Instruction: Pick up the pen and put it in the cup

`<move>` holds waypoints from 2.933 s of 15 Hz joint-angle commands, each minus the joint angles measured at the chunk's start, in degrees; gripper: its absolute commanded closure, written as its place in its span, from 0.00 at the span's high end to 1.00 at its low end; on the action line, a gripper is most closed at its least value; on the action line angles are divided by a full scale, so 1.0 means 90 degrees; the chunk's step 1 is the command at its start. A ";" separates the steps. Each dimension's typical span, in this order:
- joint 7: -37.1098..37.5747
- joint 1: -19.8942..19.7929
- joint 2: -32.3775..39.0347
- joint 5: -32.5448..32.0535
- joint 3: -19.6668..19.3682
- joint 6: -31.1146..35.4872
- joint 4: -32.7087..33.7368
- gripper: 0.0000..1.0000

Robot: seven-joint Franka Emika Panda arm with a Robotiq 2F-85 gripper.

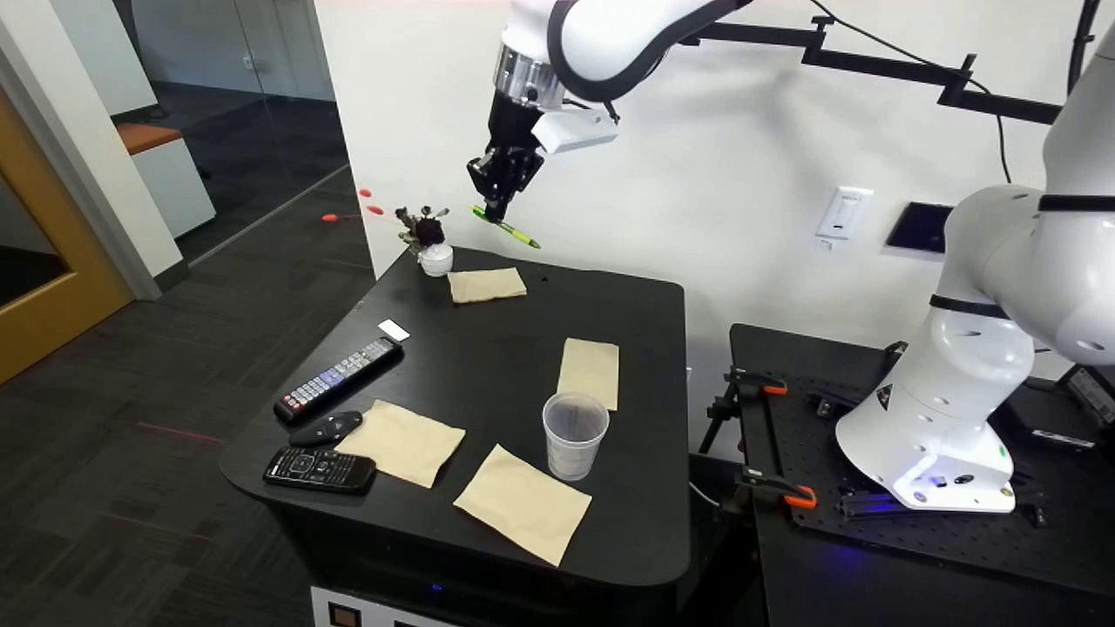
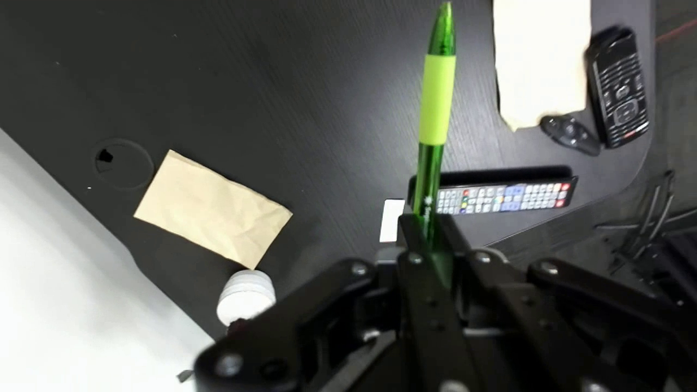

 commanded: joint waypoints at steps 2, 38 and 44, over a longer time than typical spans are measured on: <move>-0.1737 -0.0185 -0.0976 0.0429 0.0283 -0.1104 -0.0365 0.03; -0.7714 -0.0049 -0.0720 0.4494 0.0502 -0.0740 -0.0649 0.10; -0.9339 -0.0020 -0.0742 0.5870 0.0513 -0.0127 -0.0889 0.03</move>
